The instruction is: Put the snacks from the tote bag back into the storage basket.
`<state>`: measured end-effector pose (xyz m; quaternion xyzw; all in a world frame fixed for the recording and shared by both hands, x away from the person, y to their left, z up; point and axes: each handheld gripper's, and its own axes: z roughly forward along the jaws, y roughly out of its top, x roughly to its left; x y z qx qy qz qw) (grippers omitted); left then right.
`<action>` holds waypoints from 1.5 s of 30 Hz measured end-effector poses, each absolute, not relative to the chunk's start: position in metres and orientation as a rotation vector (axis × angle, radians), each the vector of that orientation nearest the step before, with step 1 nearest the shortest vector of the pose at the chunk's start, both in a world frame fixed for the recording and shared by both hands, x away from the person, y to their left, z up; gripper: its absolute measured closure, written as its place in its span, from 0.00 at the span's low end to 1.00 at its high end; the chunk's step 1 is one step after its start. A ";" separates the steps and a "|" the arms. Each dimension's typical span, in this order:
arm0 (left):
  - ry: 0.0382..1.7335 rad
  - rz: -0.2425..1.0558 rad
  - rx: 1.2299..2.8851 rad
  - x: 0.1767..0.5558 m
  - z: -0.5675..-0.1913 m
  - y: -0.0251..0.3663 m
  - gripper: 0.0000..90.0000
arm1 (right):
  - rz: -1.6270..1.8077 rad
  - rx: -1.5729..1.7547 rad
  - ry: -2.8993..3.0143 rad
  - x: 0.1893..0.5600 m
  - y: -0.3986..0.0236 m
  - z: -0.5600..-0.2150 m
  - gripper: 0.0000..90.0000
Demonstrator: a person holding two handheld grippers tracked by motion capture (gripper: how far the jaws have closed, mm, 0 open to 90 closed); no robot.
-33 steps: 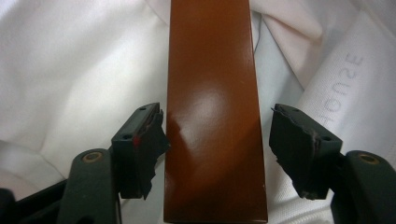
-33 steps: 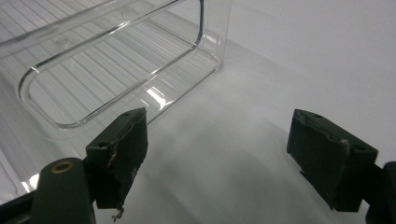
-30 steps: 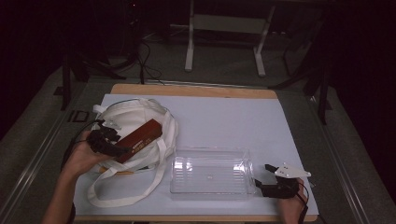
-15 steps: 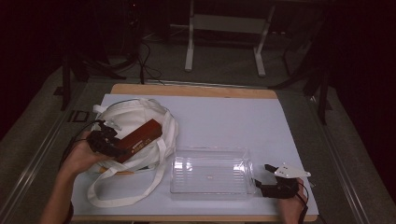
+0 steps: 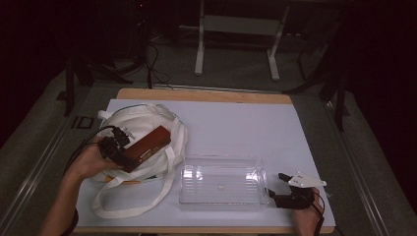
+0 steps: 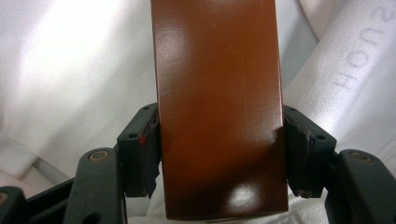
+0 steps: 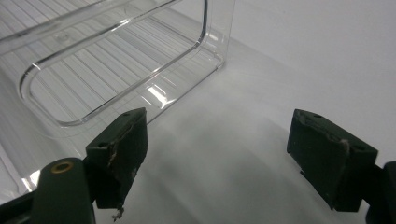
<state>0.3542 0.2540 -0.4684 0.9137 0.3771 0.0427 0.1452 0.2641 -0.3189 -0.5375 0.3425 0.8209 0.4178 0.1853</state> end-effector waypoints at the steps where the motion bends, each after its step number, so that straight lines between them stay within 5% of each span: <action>1: 1.083 0.120 2.638 0.355 -0.468 0.254 0.42 | 1.177 0.965 2.313 0.264 -0.319 -0.538 0.22; 45: 1.114 0.044 2.837 0.368 -0.484 0.239 0.47 | 1.175 0.961 2.319 0.264 -0.319 -0.538 0.23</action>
